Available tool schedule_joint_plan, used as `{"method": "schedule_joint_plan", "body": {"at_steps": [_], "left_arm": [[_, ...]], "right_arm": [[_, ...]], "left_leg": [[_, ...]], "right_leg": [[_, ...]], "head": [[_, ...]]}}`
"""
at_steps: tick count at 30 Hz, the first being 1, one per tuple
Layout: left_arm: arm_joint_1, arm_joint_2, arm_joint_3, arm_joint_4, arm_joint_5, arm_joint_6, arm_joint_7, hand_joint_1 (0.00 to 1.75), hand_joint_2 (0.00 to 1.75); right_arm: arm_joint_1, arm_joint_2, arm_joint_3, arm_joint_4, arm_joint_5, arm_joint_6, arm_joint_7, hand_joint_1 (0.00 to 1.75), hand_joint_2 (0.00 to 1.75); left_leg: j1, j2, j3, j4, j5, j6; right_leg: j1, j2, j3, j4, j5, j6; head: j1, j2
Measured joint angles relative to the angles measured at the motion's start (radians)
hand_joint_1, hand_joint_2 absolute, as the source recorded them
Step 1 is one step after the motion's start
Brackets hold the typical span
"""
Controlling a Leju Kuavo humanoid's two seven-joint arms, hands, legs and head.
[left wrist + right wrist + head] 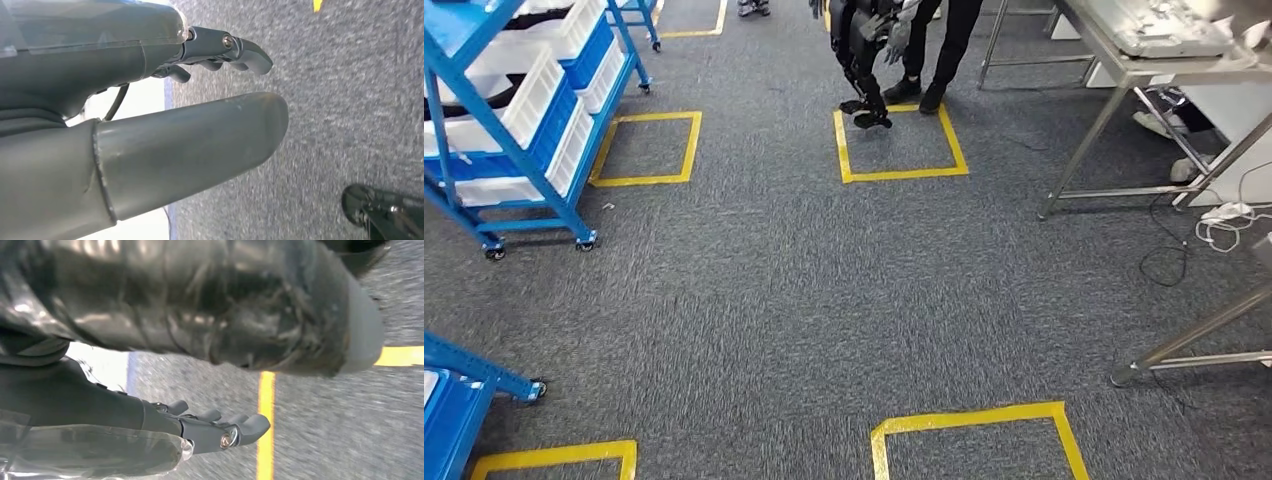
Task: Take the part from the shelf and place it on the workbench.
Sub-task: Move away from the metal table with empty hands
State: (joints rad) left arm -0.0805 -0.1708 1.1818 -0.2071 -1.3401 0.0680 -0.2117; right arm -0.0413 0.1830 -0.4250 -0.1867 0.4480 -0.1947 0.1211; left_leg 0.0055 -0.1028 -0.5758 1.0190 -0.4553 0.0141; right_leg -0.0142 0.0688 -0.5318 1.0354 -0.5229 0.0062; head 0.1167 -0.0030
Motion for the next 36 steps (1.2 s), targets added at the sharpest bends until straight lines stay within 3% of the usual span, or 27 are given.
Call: {"method": "schedule_joint_plan", "body": {"at_steps": [2,3,5,7,9,10,11,12,14,15,17,18,20,22,23,24,25,27,28,29,31,33,34,36], "left_arm": [[0.002,0.000,0.000,0.000,0.000,0.001,0.000,0.00,0.00],[0.004,0.000,0.000,0.000,0.000,0.001,0.000,0.00,0.00],[0.004,0.000,0.000,0.000,0.000,0.002,0.000,0.00,0.00],[0.002,0.000,0.000,0.000,-0.002,0.003,0.000,0.00,0.00],[0.002,0.000,0.000,0.000,-0.005,0.003,0.000,0.00,0.00],[0.003,0.000,0.000,0.000,-0.006,0.003,0.000,0.00,0.00],[0.005,0.000,0.000,0.000,-0.007,0.003,0.001,0.00,0.00],[0.005,0.000,0.000,0.000,-0.007,0.003,0.001,0.00,0.00],[0.003,0.000,0.000,0.000,-0.007,0.004,0.001,0.00,0.00],[0.002,0.000,-0.001,0.000,-0.008,0.005,0.001,0.00,0.00],[0.004,0.001,-0.001,0.000,-0.008,0.006,0.001,0.00,0.00],[0.005,0.000,-0.001,0.000,-0.008,0.006,0.002,0.00,0.00],[0.005,0.000,-0.001,0.000,-0.009,0.006,0.003,0.00,0.00],[0.003,0.000,-0.001,0.000,-0.010,0.006,0.005,0.00,0.00],[0.002,0.000,-0.001,0.000,-0.010,0.006,0.006,0.00,0.00],[0.002,0.000,-0.001,0.000,-0.010,0.006,0.007,0.00,0.00],[0.002,0.001,-0.001,0.000,-0.010,0.006,0.007,0.00,0.00],[0.003,0.000,-0.001,0.000,-0.010,0.005,0.008,0.00,0.00],[0.003,0.000,-0.001,0.000,-0.011,0.004,0.009,0.00,0.00],[0.002,-0.001,-0.002,0.000,-0.011,0.004,0.009,0.00,0.00],[0.001,-0.001,-0.002,0.000,-0.011,0.004,0.009,0.00,0.00],[0.003,-0.001,-0.002,0.000,-0.010,0.004,0.010,0.00,0.00],[0.004,-0.001,-0.002,0.000,-0.010,0.005,0.010,0.00,0.00],[0.003,-0.001,-0.002,0.000,-0.010,0.005,0.010,0.00,0.00]], "right_arm": [[-0.004,0.001,0.000,0.000,0.001,-0.001,-0.001,0.00,0.00],[-0.005,0.002,0.000,0.000,0.001,-0.002,-0.002,0.00,0.00],[-0.004,0.005,0.000,0.000,0.001,-0.002,-0.003,0.00,0.00],[0.000,0.008,0.000,0.000,0.002,-0.001,-0.003,0.00,0.00],[0.003,0.009,0.000,0.000,0.002,0.002,-0.004,0.00,0.00],[0.003,0.009,0.000,0.000,0.002,0.003,-0.004,0.00,0.00],[0.003,0.009,0.000,0.000,0.002,0.004,-0.005,0.00,0.00],[0.002,0.009,0.000,0.000,0.003,0.005,-0.007,0.00,0.00],[0.002,0.010,0.000,0.000,0.003,0.007,-0.011,0.00,0.00],[0.001,0.011,0.000,0.000,0.003,0.008,-0.013,0.00,0.00],[-0.003,0.012,0.000,0.000,0.003,0.009,-0.015,0.00,0.00],[-0.006,0.013,0.000,0.000,0.003,0.010,-0.016,0.00,0.00],[-0.008,0.014,0.000,0.000,0.004,0.010,-0.017,0.00,0.00],[-0.005,0.014,0.000,0.000,0.004,0.011,-0.016,0.00,0.00],[-0.003,0.014,0.000,0.000,0.004,0.011,-0.015,0.00,0.00],[-0.002,0.014,0.000,0.000,0.005,0.011,-0.015,0.00,0.00],[-0.001,0.014,0.000,0.000,0.005,0.012,-0.014,0.00,0.00],[0.001,0.014,0.000,0.000,0.006,0.012,-0.014,0.00,0.00],[0.002,0.014,0.000,0.000,0.006,0.012,-0.014,0.00,0.00],[0.003,0.014,0.000,0.000,0.006,0.012,-0.013,0.00,0.00],[0.003,0.014,0.000,0.001,0.007,0.012,-0.012,0.00,0.00],[-0.001,0.014,0.000,0.000,0.009,0.013,-0.009,0.00,0.00],[-0.002,0.014,0.000,0.000,0.010,0.013,-0.008,0.00,0.00],[0.001,0.014,0.000,0.000,0.010,0.014,-0.004,0.00,0.00]], "left_leg": [[0.002,-0.018,-0.006,-0.002,0.005,-0.013],[0.003,-0.014,-0.009,0.002,0.002,-0.018],[0.002,0.027,-0.034,0.053,-0.032,-0.026],[0.002,0.076,-0.093,0.177,-0.097,-0.031],[0.005,0.091,-0.138,0.274,-0.128,-0.036],[0.005,0.095,-0.135,0.272,-0.117,-0.036],[0.005,0.101,-0.111,0.229,-0.089,-0.035],[0.004,0.119,-0.071,0.155,-0.055,-0.032],[-0.003,0.154,-0.005,0.033,-0.015,-0.021],[-0.007,0.164,0.010,0.004,-0.009,-0.015],[-0.011,0.149,0.008,-0.004,-0.009,-0.004],[-0.009,0.138,0.010,-0.009,-0.006,0.001],[-0.003,0.118,0.016,-0.023,0.002,0.012],[0.001,0.098,0.018,-0.027,0.006,0.019],[0.000,0.087,0.017,-0.027,0.007,0.020],[0.000,0.074,0.016,-0.026,0.007,0.021],[0.000,0.059,0.017,-0.025,0.007,0.020],[0.001,0.029,0.019,-0.019,0.005,0.017],[0.001,0.017,0.017,-0.015,0.003,0.014],[0.001,0.005,0.013,-0.009,0.002,0.009],[0.002,-0.016,0.002,-0.004,0.002,-0.004],[0.005,-0.033,-0.004,-0.005,0.005,-0.017],[0.005,-0.021,-0.009,0.004,-0.001,-0.022],[0.003,0.034,-0.043,0.076,-0.045,-0.028]], "right_leg": [[0.003,-0.014,0.001,-0.005,0.002,-0.010],[0.003,-0.025,0.003,-0.010,0.006,-0.017],[0.001,-0.052,0.007,-0.021,0.012,-0.032],[0.005,-0.080,0.008,-0.023,0.011,-0.041],[0.009,-0.111,0.008,-0.022,0.008,-0.043],[0.010,-0.124,0.009,-0.021,0.006,-0.043],[0.011,-0.136,0.011,-0.021,0.004,-0.042],[0.011,-0.148,0.014,-0.020,0.001,-0.039],[0.015,-0.168,0.021,-0.018,-0.007,-0.031],[0.017,-0.178,0.023,-0.017,-0.010,-0.026],[0.017,-0.193,0.028,-0.020,-0.012,-0.017],[0.016,-0.194,0.032,-0.018,-0.015,-0.012],[0.012,-0.154,0.019,0.023,-0.047,-0.003],[0.006,-0.095,-0.038,0.139,-0.110,0.002],[0.004,-0.081,-0.072,0.205,-0.136,0.003],[0.003,-0.075,-0.096,0.248,-0.143,0.005],[0.002,-0.072,-0.105,0.257,-0.130,0.006],[-0.001,-0.057,-0.071,0.163,-0.054,0.005],[-0.003,-0.029,-0.045,0.097,-0.021,0.002],[-0.005,-0.006,-0.026,0.043,0.002,0.000],[-0.003,0.020,-0.014,0.002,0.010,-0.005],[-0.002,-0.005,-0.011,-0.004,0.014,-0.015],[-0.003,-0.019,-0.008,-0.009,0.017,-0.023],[-0.004,-0.050,-0.004,-0.017,0.020,-0.035]], "head": [[0.000,0.000],[0.000,0.000],[-0.001,0.000],[-0.001,0.000],[-0.001,0.000],[-0.001,0.000],[-0.001,0.000],[-0.001,0.000],[-0.001,0.000],[-0.001,0.000],[-0.001,0.000],[-0.001,0.000],[0.000,0.000],[0.000,0.000],[0.000,0.000],[0.000,0.000],[0.000,0.000],[0.000,0.000],[0.000,0.000],[0.000,0.000],[0.000,0.000],[0.000,0.000],[0.000,0.000],[-0.001,0.000]]}}
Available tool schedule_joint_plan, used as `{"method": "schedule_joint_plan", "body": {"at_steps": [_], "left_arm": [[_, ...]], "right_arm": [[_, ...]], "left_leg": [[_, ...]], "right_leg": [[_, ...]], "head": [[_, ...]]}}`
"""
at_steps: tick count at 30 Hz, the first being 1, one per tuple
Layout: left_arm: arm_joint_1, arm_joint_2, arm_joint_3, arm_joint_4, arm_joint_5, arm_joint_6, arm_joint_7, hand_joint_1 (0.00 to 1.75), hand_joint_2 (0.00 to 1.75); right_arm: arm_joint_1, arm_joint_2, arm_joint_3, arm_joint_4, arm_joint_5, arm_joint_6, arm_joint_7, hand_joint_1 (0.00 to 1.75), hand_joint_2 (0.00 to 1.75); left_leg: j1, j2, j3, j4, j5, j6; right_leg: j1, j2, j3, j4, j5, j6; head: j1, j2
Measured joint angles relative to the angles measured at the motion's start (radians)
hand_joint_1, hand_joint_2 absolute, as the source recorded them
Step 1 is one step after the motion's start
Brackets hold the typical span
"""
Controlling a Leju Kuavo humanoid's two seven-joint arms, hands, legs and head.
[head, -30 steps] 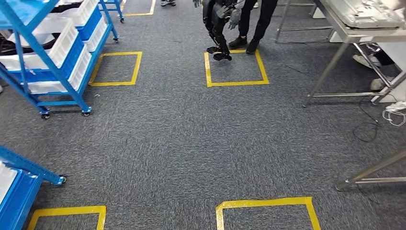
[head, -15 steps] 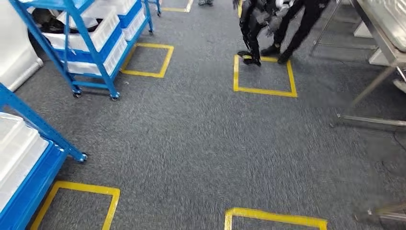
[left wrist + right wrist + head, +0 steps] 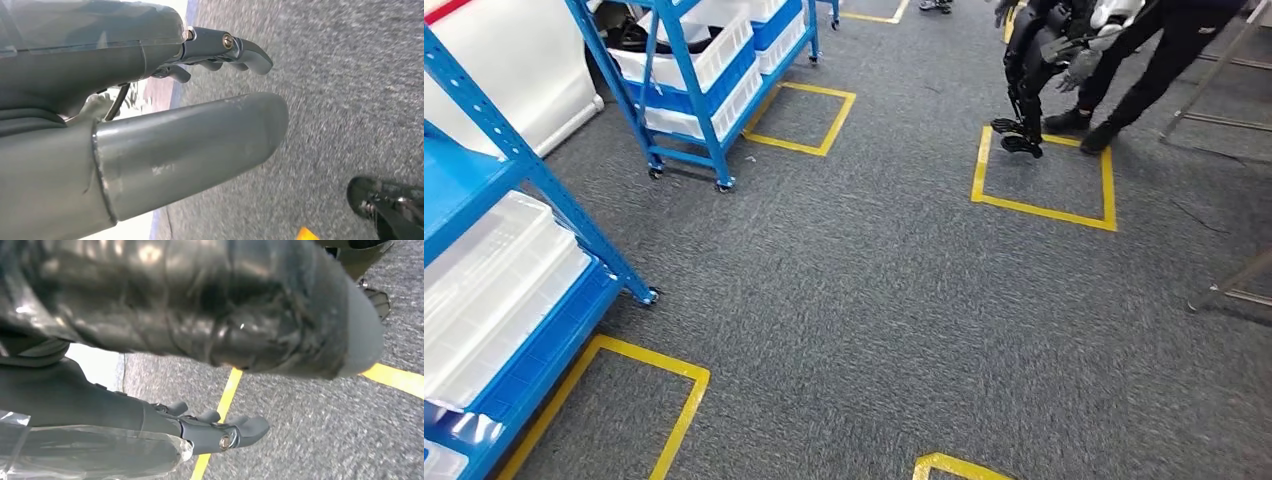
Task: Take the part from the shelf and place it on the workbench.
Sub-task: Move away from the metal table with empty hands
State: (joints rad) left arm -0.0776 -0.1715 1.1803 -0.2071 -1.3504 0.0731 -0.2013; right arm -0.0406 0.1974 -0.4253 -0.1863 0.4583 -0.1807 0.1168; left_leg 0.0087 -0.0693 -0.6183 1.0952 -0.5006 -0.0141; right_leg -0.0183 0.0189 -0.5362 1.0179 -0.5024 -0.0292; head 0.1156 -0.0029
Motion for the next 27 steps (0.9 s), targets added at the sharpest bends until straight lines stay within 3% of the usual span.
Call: {"method": "schedule_joint_plan", "body": {"at_steps": [1,2,3,4,5,8,10,12,14,16,18,19,20,21,23,25,27], "left_arm": [[-0.001,0.000,0.000,0.000,0.000,0.000,0.000,0.00,0.00],[-0.002,0.000,0.000,0.000,0.000,0.000,0.000,0.00,0.00],[-0.002,-0.001,0.000,0.000,0.001,0.000,0.000,0.00,0.00],[-0.001,-0.001,0.000,0.000,0.001,0.000,0.000,0.00,0.00],[0.000,0.000,0.000,0.000,0.001,0.000,0.001,0.00,0.00],[0.001,0.000,0.000,0.000,0.001,0.000,0.002,0.00,0.00],[0.000,0.001,0.000,0.000,0.001,0.000,0.002,0.00,0.00],[0.002,0.001,0.000,0.000,0.001,0.001,0.002,0.00,0.00],[0.002,0.000,0.000,0.000,0.001,0.000,0.002,0.00,0.00],[-0.001,0.000,0.000,0.000,0.001,0.000,0.002,0.00,0.00],[-0.002,0.000,0.000,0.000,0.001,0.000,0.004,0.00,0.00],[-0.002,0.000,0.000,0.000,0.002,0.000,0.006,0.00,0.00],[-0.002,0.001,0.000,0.000,0.002,0.000,0.007,0.00,0.00],[-0.002,0.001,0.000,0.000,0.003,0.000,0.008,0.00,0.00],[-0.002,0.000,0.000,0.000,0.003,-0.001,0.008,0.00,0.00],[-0.001,-0.001,0.000,0.000,0.003,-0.001,0.008,0.00,0.00],[0.002,-0.002,0.000,0.000,0.003,-0.001,0.008,0.00,0.00]], "right_arm": [[0.002,0.000,0.000,0.000,0.001,0.000,0.002,0.00,0.00],[0.004,0.000,0.000,0.000,0.002,0.001,0.002,0.00,0.00],[0.005,0.000,0.000,0.000,0.004,0.001,0.003,0.00,0.00],[0.005,0.000,0.000,0.000,0.006,0.001,0.003,0.00,0.00],[0.005,0.000,0.000,0.000,0.007,0.002,0.003,0.00,0.00],[0.003,0.001,0.000,0.000,0.009,0.002,0.003,0.00,0.00],[0.002,0.001,0.000,0.000,0.009,0.003,0.003,0.00,0.00],[-0.004,0.002,0.000,0.000,0.009,0.003,0.003,0.00,0.00],[-0.007,0.002,0.000,-0.001,0.009,0.004,0.003,0.00,0.00],[-0.005,0.002,0.000,-0.001,0.010,0.004,0.003,0.00,0.00],[-0.002,0.002,0.000,-0.001,0.010,0.004,0.003,0.00,0.00],[-0.001,0.002,0.000,-0.001,0.011,0.004,0.003,0.00,0.00],[0.000,0.001,0.000,-0.001,0.011,0.004,0.003,0.00,0.00],[0.000,0.001,0.000,-0.001,0.012,0.004,0.003,0.00,0.00],[0.003,0.001,0.000,-0.001,0.012,0.004,0.003,0.00,0.00],[0.002,0.000,0.000,-0.001,0.013,0.004,0.004,0.00,0.00],[-0.002,0.001,0.000,-0.001,0.014,0.004,0.005,0.00,0.00]], "left_leg": [[-0.001,0.031,-0.031,0.065,-0.035,-0.003],[0.001,0.047,-0.064,0.132,-0.065,-0.005],[0.002,0.055,-0.088,0.184,-0.083,-0.008],[0.003,0.060,-0.095,0.201,-0.082,-0.009],[0.003,0.065,-0.081,0.178,-0.062,-0.009],[-0.002,0.118,0.029,-0.021,0.021,0.001],[-0.008,0.135,0.058,-0.078,0.031,0.011],[-0.009,0.115,0.058,-0.082,0.035,0.022],[-0.004,0.096,0.063,-0.092,0.040,0.034],[-0.001,0.076,0.066,-0.097,0.044,0.043],[-0.002,0.052,0.064,-0.096,0.045,0.047],[-0.003,0.039,0.064,-0.094,0.045,0.047],[-0.003,0.023,0.065,-0.093,0.044,0.046],[-0.003,0.008,0.066,-0.090,0.043,0.045],[-0.002,-0.019,0.065,-0.084,0.039,0.038],[-0.002,-0.039,0.059,-0.079,0.038,0.028],[0.000,-0.057,0.053,-0.082,0.041,0.015]], "right_leg": [[0.003,-0.016,0.000,-0.001,-0.001,-0.004],[0.005,-0.033,0.000,0.000,-0.002,-0.006],[0.007,-0.049,-0.001,0.000,-0.003,-0.007],[0.008,-0.064,-0.001,0.001,-0.005,-0.007],[0.008,-0.078,0.000,0.002,-0.007,-0.006],[0.011,-0.113,0.009,0.005,-0.017,0.004],[0.014,-0.130,0.015,0.006,-0.022,0.014],[0.014,-0.140,0.021,0.004,-0.025,0.024],[0.010,-0.100,0.017,0.029,-0.047,0.035],[0.006,-0.042,-0.027,0.128,-0.106,0.040],[0.005,-0.025,-0.092,0.251,-0.154,0.041],[0.005,-0.023,-0.109,0.278,-0.151,0.040],[0.005,-0.021,-0.110,0.267,-0.128,0.039],[0.005,-0.015,-0.092,0.217,-0.087,0.036],[0.005,0.023,-0.042,0.085,-0.017,0.030],[0.007,0.048,-0.019,0.024,0.003,0.026],[0.008,0.034,-0.018,0.020,0.004,0.018]], "head": [[0.000,0.000],[0.000,0.000],[0.000,0.000],[0.000,0.000],[0.000,0.000],[0.000,0.000],[0.000,0.000],[0.000,0.000],[0.000,0.000],[0.000,0.000],[0.000,0.000],[0.000,0.000],[0.000,0.000],[0.000,0.000],[0.000,0.000],[0.000,0.000],[0.000,0.000]]}}
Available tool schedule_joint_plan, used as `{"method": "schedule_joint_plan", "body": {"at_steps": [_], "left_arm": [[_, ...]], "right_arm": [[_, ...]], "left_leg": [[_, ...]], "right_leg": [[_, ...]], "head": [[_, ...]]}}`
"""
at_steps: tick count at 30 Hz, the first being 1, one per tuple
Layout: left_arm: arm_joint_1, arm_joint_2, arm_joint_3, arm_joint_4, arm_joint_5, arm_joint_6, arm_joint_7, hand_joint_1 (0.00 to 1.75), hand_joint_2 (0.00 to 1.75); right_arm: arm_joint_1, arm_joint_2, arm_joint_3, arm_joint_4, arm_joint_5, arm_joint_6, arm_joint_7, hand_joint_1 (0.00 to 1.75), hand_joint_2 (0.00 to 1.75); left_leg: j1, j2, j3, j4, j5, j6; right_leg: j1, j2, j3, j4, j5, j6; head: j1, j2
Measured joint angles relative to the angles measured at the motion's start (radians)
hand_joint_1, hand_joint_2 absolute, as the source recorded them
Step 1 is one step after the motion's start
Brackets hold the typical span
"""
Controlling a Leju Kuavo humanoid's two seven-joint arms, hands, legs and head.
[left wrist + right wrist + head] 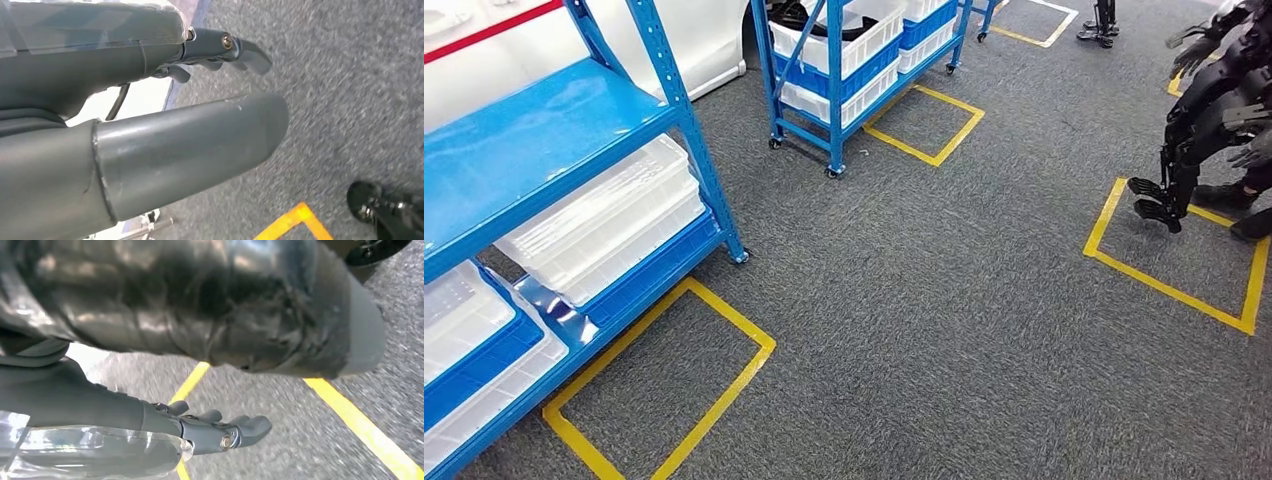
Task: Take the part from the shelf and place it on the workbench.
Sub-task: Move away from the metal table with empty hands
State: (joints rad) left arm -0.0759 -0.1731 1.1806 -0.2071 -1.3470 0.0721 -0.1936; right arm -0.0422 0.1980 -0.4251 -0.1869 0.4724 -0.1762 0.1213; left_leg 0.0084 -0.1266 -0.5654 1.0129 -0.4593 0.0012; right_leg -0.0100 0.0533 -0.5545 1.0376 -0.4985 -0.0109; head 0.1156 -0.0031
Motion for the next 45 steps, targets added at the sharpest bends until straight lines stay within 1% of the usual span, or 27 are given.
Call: {"method": "schedule_joint_plan", "body": {"at_steps": [1,3,5,6,8,9,11,13,14,16,18,20,22,24,25,27,29,31,32,34,36,38,39,40,42,44,45], "left_arm": [[0.001,0.000,0.000,0.000,0.000,0.000,0.000,0.00,0.00],[0.001,0.001,0.000,0.000,0.000,0.001,0.000,0.00,0.00],[-0.002,0.001,0.000,0.000,-0.001,0.001,0.000,0.00,0.00],[-0.003,0.001,0.000,0.000,-0.001,0.001,0.000,0.00,0.00],[-0.002,0.001,0.000,0.000,-0.002,0.001,0.000,0.00,0.00],[0.000,0.001,0.000,0.000,-0.002,0.001,0.000,0.00,0.00],[0.000,0.002,0.000,0.000,-0.003,0.001,0.001,0.00,0.00],[-0.002,0.003,0.000,0.000,-0.004,0.001,0.002,0.00,0.00],[-0.002,0.003,0.000,0.000,-0.004,0.001,0.002,0.00,0.00],[0.000,0.003,0.000,0.000,-0.005,0.001,0.002,0.00,0.00],[0.001,0.002,0.000,0.000,-0.008,0.002,0.002,0.00,0.00],[-0.001,0.002,0.000,0.000,-0.010,0.002,0.003,0.00,0.00],[-0.003,0.002,0.000,0.000,-0.011,0.002,0.003,0.00,0.00],[-0.003,0.002,0.000,0.000,-0.011,0.002,0.003,0.00,0.00],[-0.002,0.002,0.000,0.000,-0.011,0.002,0.003,0.00,0.00],[-0.002,0.000,-0.001,0.000,-0.011,0.002,0.003,0.00,0.00],[-0.002,-0.001,-0.001,0.000,-0.012,0.003,0.003,0.00,0.00],[-0.001,-0.001,-0.001,0.000,-0.012,0.004,0.003,0.00,0.00],[0.000,-0.001,-0.001,0.000,-0.013,0.004,0.003,0.00,0.00],[0.000,0.000,-0.001,0.000,-0.013,0.004,0.003,0.00,0.00],[-0.002,0.000,-0.001,0.000,-0.013,0.004,0.003,0.00,0.00],[-0.003,-0.001,-0.001,0.000,-0.013,0.004,0.003,0.00,0.00],[-0.002,-0.001,-0.001,0.000,-0.013,0.004,0.003,0.00,0.00],[-0.001,-0.001,-0.001,0.000,-0.014,0.005,0.004,0.00,0.00],[0.000,0.000,-0.001,0.000,-0.014,0.005,0.005,0.00,0.00],[-0.003,0.000,-0.001,0.000,-0.014,0.005,0.006,0.00,0.00],[-0.003,0.000,-0.001,0.000,-0.014,0.005,0.006,0.00,0.00]], "right_arm": [[-0.002,0.000,0.000,0.000,0.000,0.000,0.000,0.00,0.00],[-0.001,0.000,0.000,0.000,0.001,0.000,0.001,0.00,0.00],[0.003,0.000,0.000,0.000,0.003,0.001,0.002,0.00,0.00],[0.005,0.000,0.000,0.000,0.003,0.002,0.002,0.00,0.00],[0.006,0.000,0.000,0.000,0.003,0.003,0.002,0.00,0.00],[0.006,0.000,0.000,0.000,0.004,0.003,0.002,0.00,0.00],[0.005,0.000,0.000,0.000,0.006,0.003,0.002,0.00,0.00],[0.005,0.001,0.000,0.000,0.009,0.003,0.002,0.00,0.00],[0.004,0.001,0.000,0.000,0.011,0.003,0.002,0.00,0.00],[-0.001,0.001,0.000,0.000,0.012,0.003,0.002,0.00,0.00],[-0.004,0.001,0.000,0.000,0.013,0.003,0.002,0.00,0.00],[-0.002,0.001,0.000,0.000,0.014,0.003,0.002,0.00,0.00],[0.001,0.001,0.000,0.000,0.014,0.003,0.002,0.00,0.00],[0.004,0.000,0.000,0.000,0.014,0.003,0.002,0.00,0.00],[0.004,0.000,0.000,0.000,0.014,0.004,0.002,0.00,0.00],[0.006,0.000,0.000,0.000,0.014,0.004,0.002,0.00,0.00],[0.006,0.000,0.000,0.000,0.015,0.005,0.003,0.00,0.00],[0.002,0.000,0.000,0.000,0.015,0.005,0.003,0.00,0.00],[0.001,0.000,0.000,0.000,0.016,0.005,0.003,0.00,0.00],[0.002,0.000,0.000,0.000,0.016,0.005,0.003,0.00,0.00],[0.006,0.000,0.000,0.000,0.016,0.005,0.003,0.00,0.00],[0.008,0.000,0.000,0.000,0.016,0.005,0.003,0.00,0.00],[0.008,0.000,0.000,0.000,0.016,0.005,0.003,0.00,0.00],[0.007,0.000,0.000,0.000,0.016,0.005,0.003,0.00,0.00],[0.006,0.001,0.000,0.000,0.016,0.006,0.003,0.00,0.00],[0.006,0.001,0.000,0.000,0.017,0.006,0.003,0.00,0.00],[0.004,0.001,0.000,0.000,0.017,0.006,0.003,0.00,0.00]], "left_leg": [[0.000,0.001,-0.002,0.003,-0.002,-0.005],[-0.002,0.042,-0.024,0.049,-0.032,-0.013],[-0.002,0.097,-0.081,0.170,-0.098,-0.018],[0.000,0.108,-0.113,0.235,-0.126,-0.021],[0.002,0.118,-0.138,0.288,-0.130,-0.024],[0.002,0.124,-0.119,0.253,-0.103,-0.024],[0.000,0.159,-0.042,0.109,-0.036,-0.017],[-0.006,0.193,0.008,0.009,-0.007,-0.006],[-0.009,0.197,0.011,-0.001,-0.010,-0.001],[-0.008,0.176,0.012,-0.006,-0.005,0.010],[-0.002,0.155,0.017,-0.016,0.002,0.021],[0.001,0.134,0.018,-0.020,0.007,0.028],[0.000,0.109,0.014,-0.018,0.008,0.031],[0.000,0.079,0.015,-0.016,0.008,0.030],[0.000,0.063,0.017,-0.015,0.007,0.029],[0.000,0.036,0.016,-0.008,0.004,0.023],[0.001,0.015,0.007,-0.002,0.002,0.012],[0.003,-0.005,0.000,-0.004,0.004,-0.001],[0.003,0.003,-0.002,0.001,0.000,-0.007],[0.003,0.053,-0.026,0.054,-0.035,-0.016],[0.003,0.104,-0.085,0.180,-0.102,-0.023],[0.005,0.117,-0.134,0.279,-0.134,-0.028],[0.005,0.120,-0.131,0.277,-0.122,-0.029],[0.005,0.126,-0.107,0.233,-0.092,-0.027],[-0.001,0.165,-0.030,0.090,-0.029,-0.018],[-0.009,0.193,0.010,0.007,-0.006,-0.004],[-0.012,0.191,0.010,-0.001,-0.009,0.002]], "right_leg": [[-0.001,-0.011,0.002,-0.005,0.002,-0.006],[-0.005,-0.038,0.008,-0.015,0.006,-0.019],[-0.002,-0.067,0.009,-0.018,0.006,-0.028],[0.000,-0.083,0.009,-0.017,0.004,-0.030],[0.001,-0.111,0.010,-0.015,0.000,-0.030],[0.001,-0.123,0.012,-0.015,-0.002,-0.029],[0.002,-0.146,0.020,-0.014,-0.008,-0.024],[0.006,-0.166,0.027,-0.014,-0.014,-0.014],[0.007,-0.174,0.030,-0.015,-0.015,-0.009],[0.007,-0.185,0.037,-0.018,-0.018,0.003],[0.004,-0.144,0.032,0.006,-0.041,0.015],[0.000,-0.082,-0.018,0.111,-0.102,0.021],[-0.001,-0.060,-0.084,0.237,-0.151,0.021],[-0.002,-0.056,-0.097,0.247,-0.121,0.019],[-0.003,-0.049,-0.077,0.195,-0.081,0.017],[-0.006,-0.004,-0.026,0.063,-0.010,0.012],[-0.005,0.028,-0.006,0.002,0.011,0.009],[-0.004,0.012,-0.004,-0.001,0.011,0.003],[-0.005,0.000,-0.001,-0.005,0.012,-0.003],[-0.008,-0.029,0.004,-0.014,0.014,-0.017],[-0.004,-0.059,0.005,-0.015,0.012,-0.026],[-0.002,-0.090,0.006,-0.014,0.008,-0.027],[-0.001,-0.105,0.007,-0.014,0.006,-0.027],[-0.001,-0.118,0.011,-0.014,0.004,-0.025],[0.002,-0.142,0.019,-0.013,-0.002,-0.019],[0.006,-0.162,0.025,-0.012,-0.008,-0.010],[0.007,-0.172,0.028,-0.013,-0.010,-0.005]], "head": [[0.000,0.000],[-0.002,0.000],[-0.003,0.000],[-0.003,0.000],[-0.003,0.000],[-0.003,0.000],[-0.003,0.000],[-0.003,0.000],[-0.003,0.000],[-0.003,0.000],[-0.002,0.000],[-0.002,0.000],[-0.003,0.000],[-0.003,0.000],[-0.002,0.000],[-0.003,0.000],[-0.003,0.000],[-0.002,0.000],[-0.003,0.000],[-0.003,0.000],[-0.003,0.000],[-0.003,0.000],[-0.003,0.000],[-0.003,0.000],[-0.003,0.000],[-0.003,0.000],[-0.003,0.000]]}}
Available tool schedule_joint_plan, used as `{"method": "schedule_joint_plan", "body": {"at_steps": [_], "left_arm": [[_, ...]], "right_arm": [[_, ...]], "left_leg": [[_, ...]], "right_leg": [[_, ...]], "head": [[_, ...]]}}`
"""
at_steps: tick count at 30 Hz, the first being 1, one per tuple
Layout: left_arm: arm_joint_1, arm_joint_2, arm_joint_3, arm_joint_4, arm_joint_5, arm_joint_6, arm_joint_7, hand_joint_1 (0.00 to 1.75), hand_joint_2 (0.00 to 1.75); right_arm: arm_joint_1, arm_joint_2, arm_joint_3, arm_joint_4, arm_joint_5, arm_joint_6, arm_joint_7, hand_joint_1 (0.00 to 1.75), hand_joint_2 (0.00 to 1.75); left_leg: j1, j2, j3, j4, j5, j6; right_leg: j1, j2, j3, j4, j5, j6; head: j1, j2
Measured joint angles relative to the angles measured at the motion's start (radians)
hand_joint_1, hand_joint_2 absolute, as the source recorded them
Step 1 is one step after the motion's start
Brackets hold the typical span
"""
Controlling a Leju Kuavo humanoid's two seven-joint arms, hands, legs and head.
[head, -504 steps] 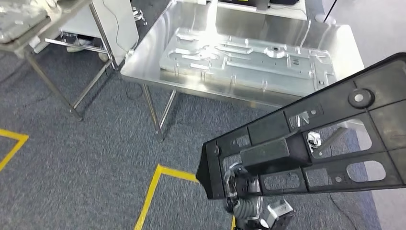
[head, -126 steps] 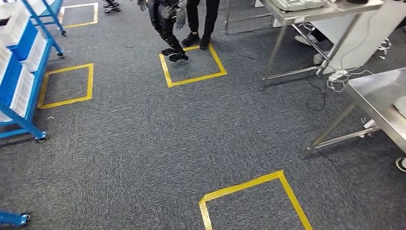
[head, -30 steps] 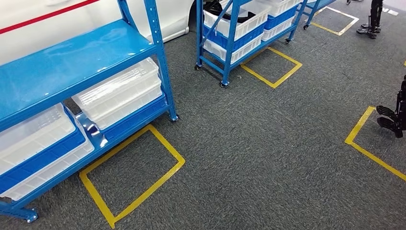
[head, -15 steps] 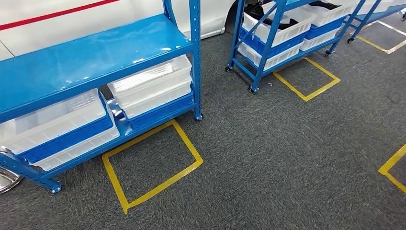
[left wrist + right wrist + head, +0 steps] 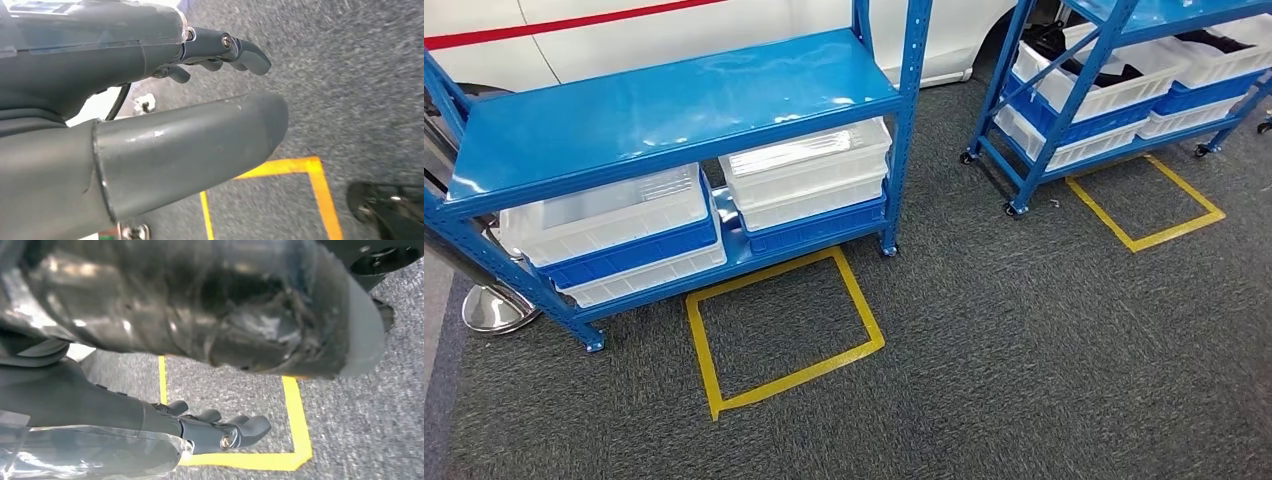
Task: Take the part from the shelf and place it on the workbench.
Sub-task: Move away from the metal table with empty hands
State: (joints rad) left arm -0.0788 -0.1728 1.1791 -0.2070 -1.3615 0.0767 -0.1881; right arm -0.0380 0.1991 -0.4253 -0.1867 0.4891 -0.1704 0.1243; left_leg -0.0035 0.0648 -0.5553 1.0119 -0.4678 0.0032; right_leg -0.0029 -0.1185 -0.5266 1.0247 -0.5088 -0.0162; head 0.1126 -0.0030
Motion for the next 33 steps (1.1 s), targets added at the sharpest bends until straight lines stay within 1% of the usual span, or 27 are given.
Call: {"method": "schedule_joint_plan", "body": {"at_steps": [1,2,4,5,6,7,8,9,10,12,13,14,15,17,19,20,22,23,24,25,26,27,28,29,31,32,33], "left_arm": [[0.001,0.000,0.000,0.000,0.000,0.000,0.000,0.00,0.00],[0.003,0.000,0.000,0.000,0.000,0.000,0.000,0.00,0.00],[0.003,-0.002,0.000,0.000,0.000,-0.001,0.000,0.00,0.00],[0.002,-0.003,0.000,0.000,0.001,-0.002,0.000,0.00,0.00],[0.001,-0.003,0.000,0.000,0.002,-0.003,-0.001,0.00,0.00],[0.001,-0.003,0.000,0.000,0.002,-0.004,-0.002,0.00,0.00],[0.001,-0.003,0.000,0.000,0.003,-0.005,-0.003,0.00,0.00],[0.002,-0.003,0.000,0.000,0.003,-0.006,-0.003,0.00,0.00],[0.002,-0.003,0.000,0.000,0.003,-0.008,-0.003,0.00,0.00],[0.004,-0.004,0.000,0.000,0.003,-0.010,-0.003,0.00,0.00],[0.004,-0.004,0.000,0.000,0.003,-0.012,-0.003,0.00,0.00],[0.004,-0.005,0.000,0.000,0.003,-0.012,-0.003,0.00,0.00],[0.003,-0.005,0.000,0.000,0.003,-0.012,-0.003,0.00,0.00],[0.002,-0.005,0.000,0.000,0.003,-0.012,-0.003,0.00,0.00],[0.001,-0.005,0.000,0.000,0.003,-0.012,-0.003,0.00,0.00],[0.001,-0.005,0.000,0.000,0.003,-0.012,-0.003,0.00,0.00],[0.002,-0.005,0.000,0.000,0.003,-0.012,-0.003,0.00,0.00],[0.003,-0.005,0.000,0.000,0.003,-0.012,-0.003,0.00,0.00],[0.005,-0.005,0.000,0.000,0.003,-0.013,-0.002,0.00,0.00],[0.008,-0.005,0.000,0.000,0.003,-0.013,-0.002,0.00,0.00],[0.012,-0.005,0.000,0.000,0.003,-0.013,-0.002,0.00,0.00],[0.016,-0.005,0.000,0.000,0.003,-0.013,-0.001,0.00,0.00],[0.019,-0.005,0.000,0.000,0.003,-0.014,-0.002,0.00,0.00],[0.020,-0.004,0.000,0.000,0.003,-0.014,-0.002,0.00,0.00],[0.018,-0.004,0.000,0.000,0.003,-0.015,-0.003,0.00,0.00],[0.016,-0.004,0.000,0.000,0.003,-0.016,-0.003,0.00,0.00],[0.015,-0.004,0.000,0.000,0.003,-0.017,-0.003,0.00,0.00]], "right_arm": [[-0.003,0.000,0.000,0.000,0.000,0.000,0.000,0.00,0.00],[-0.006,0.000,0.000,0.000,0.000,0.001,0.000,0.00,0.00],[-0.007,-0.001,0.000,0.000,-0.003,-0.001,0.000,0.00,0.00],[-0.006,-0.001,-0.001,0.000,-0.005,-0.004,0.000,0.00,0.00],[-0.005,-0.001,-0.002,0.000,-0.009,-0.008,0.000,0.00,0.00],[-0.004,-0.001,-0.003,0.000,-0.013,-0.010,-0.001,0.00,0.00],[-0.003,-0.001,-0.004,0.000,-0.015,-0.012,-0.001,0.00,0.00],[-0.002,-0.001,-0.005,0.000,-0.017,-0.012,-0.002,0.00,0.00],[0.000,-0.002,-0.005,0.000,-0.017,-0.013,-0.002,0.00,0.00],[0.003,-0.004,-0.006,0.000,-0.017,-0.013,-0.002,0.00,0.00],[0.004,-0.005,-0.007,0.000,-0.017,-0.013,-0.002,0.00,0.00],[0.004,-0.005,-0.007,0.000,-0.017,-0.013,-0.002,0.00,0.00],[0.003,-0.005,-0.007,0.000,-0.017,-0.013,-0.002,0.00,0.00],[0.002,-0.005,-0.007,0.000,-0.017,-0.013,-0.002,0.00,0.00],[0.003,-0.005,-0.007,-0.001,-0.017,-0.014,-0.002,0.00,0.00],[0.004,-0.005,-0.008,-0.001,-0.017,-0.014,-0.002,0.00,0.00],[0.006,-0.005,-0.008,-0.001,-0.017,-0.015,-0.003,0.00,0.00],[0.006,-0.005,-0.008,-0.001,-0.017,-0.014,-0.003,0.00,0.00],[0.007,-0.005,-0.009,-0.001,-0.017,-0.014,-0.002,0.00,0.00],[0.008,-0.005,-0.009,-0.001,-0.017,-0.015,-0.002,0.00,0.00],[0.010,-0.005,-0.010,-0.001,-0.017,-0.015,-0.002,0.00,0.00],[0.013,-0.005,-0.010,0.000,-0.017,-0.014,-0.002,0.00,0.00],[0.014,-0.005,-0.010,0.000,-0.017,-0.014,-0.002,0.00,0.00],[0.014,-0.005,-0.010,0.001,-0.017,-0.014,-0.002,0.00,0.00],[0.009,-0.005,-0.011,0.001,-0.017,-0.013,-0.002,0.00,0.00],[0.006,-0.005,-0.011,0.000,-0.017,-0.012,-0.002,0.00,0.00],[0.002,-0.005,-0.011,0.000,-0.017,-0.012,-0.002,0.00,0.00]], "left_leg": [[0.001,-0.012,-0.002,-0.002,0.002,0.006],[0.004,-0.022,0.000,-0.006,0.005,0.011],[0.011,-0.037,0.005,-0.014,0.012,0.024],[0.013,-0.043,0.007,-0.016,0.014,0.029],[0.014,-0.050,0.005,-0.016,0.013,0.033],[0.013,-0.058,0.005,-0.015,0.011,0.035],[0.013,-0.066,0.006,-0.015,0.007,0.037],[0.013,-0.075,0.009,-0.015,0.003,0.036],[0.013,-0.082,0.015,-0.014,-0.002,0.034],[0.013,-0.092,0.029,-0.011,-0.013,0.026],[0.011,-0.096,0.033,-0.008,-0.021,0.020],[0.009,-0.098,0.035,-0.006,-0.028,0.014],[0.008,-0.099,0.036,-0.005,-0.033,0.007],[0.009,-0.100,0.042,-0.006,-0.042,-0.004],[0.011,-0.090,0.034,0.030,-0.059,-0.015],[0.013,-0.083,0.010,0.079,-0.076,-0.019],[0.014,-0.075,-0.085,0.224,-0.113,-0.026],[0.015,-0.073,-0.133,0.280,-0.116,-0.028],[0.015,-0.073,-0.167,0.304,-0.097,-0.027],[0.015,-0.072,-0.181,0.283,-0.052,-0.025],[0.014,-0.071,-0.177,0.226,0.007,-0.020],[0.012,-0.069,-0.166,0.163,0.059,-0.013],[0.007,-0.065,-0.149,0.110,0.093,-0.006],[0.002,-0.062,-0.133,0.073,0.098,0.002],[-0.005,-0.061,-0.106,0.046,0.066,0.015],[-0.003,-0.064,-0.088,0.032,0.050,0.021],[0.000,-0.067,-0.068,0.020,0.041,0.028]], "right_leg": [[0.001,-0.009,0.003,-0.002,-0.001,0.005],[-0.001,-0.004,0.006,0.001,-0.004,0.011],[-0.004,0.048,-0.009,0.044,-0.037,0.022],[-0.007,0.082,-0.033,0.094,-0.067,0.027],[-0.008,0.105,-0.067,0.161,-0.100,0.029],[-0.009,0.114,-0.104,0.229,-0.125,0.031],[-0.011,0.117,-0.130,0.274,-0.131,0.033],[-0.012,0.117,-0.142,0.286,-0.117,0.034],[-0.013,0.117,-0.133,0.256,-0.082,0.035],[-0.015,0.120,-0.077,0.123,-0.004,0.032],[-0.015,0.123,-0.051,0.066,0.015,0.029],[-0.014,0.125,-0.035,0.031,0.021,0.025],[-0.012,0.127,-0.029,0.018,0.013,0.020],[-0.012,0.125,-0.022,0.012,0.006,0.007],[-0.015,0.121,-0.001,0.003,-0.002,-0.008],[-0.016,0.117,0.011,-0.002,-0.008,-0.013],[-0.016,0.113,0.032,-0.005,-0.026,-0.018],[-0.016,0.112,0.043,-0.006,-0.037,-0.018],[-0.016,0.112,0.058,-0.007,-0.049,-0.018],[-0.016,0.112,0.076,-0.009,-0.063,-0.016],[-0.015,0.112,0.095,-0.012,-0.077,-0.014],[-0.016,0.112,0.114,-0.016,-0.092,-0.011],[-0.015,0.111,0.130,-0.021,-0.105,-0.006],[-0.015,0.110,0.142,-0.027,-0.116,0.001],[-0.013,0.108,0.166,-0.037,-0.118,0.016],[-0.013,0.107,0.163,-0.016,-0.101,0.023],[-0.012,0.108,0.143,0.033,-0.071,0.028]], "head": [[0.000,0.000],[0.000,0.000],[0.000,0.000],[0.000,0.000],[0.000,0.000],[0.000,0.000],[0.000,0.000],[0.000,0.000],[0.000,0.000],[0.000,0.000],[0.000,0.000],[0.000,0.000],[0.000,0.000],[0.000,0.000],[-0.001,0.000],[-0.001,0.000],[-0.002,0.000],[-0.002,0.000],[-0.002,0.000],[-0.001,0.000],[-0.001,0.000],[-0.001,0.000],[-0.001,0.000],[-0.001,0.000],[-0.002,0.000],[-0.002,0.000],[-0.001,0.000]]}}
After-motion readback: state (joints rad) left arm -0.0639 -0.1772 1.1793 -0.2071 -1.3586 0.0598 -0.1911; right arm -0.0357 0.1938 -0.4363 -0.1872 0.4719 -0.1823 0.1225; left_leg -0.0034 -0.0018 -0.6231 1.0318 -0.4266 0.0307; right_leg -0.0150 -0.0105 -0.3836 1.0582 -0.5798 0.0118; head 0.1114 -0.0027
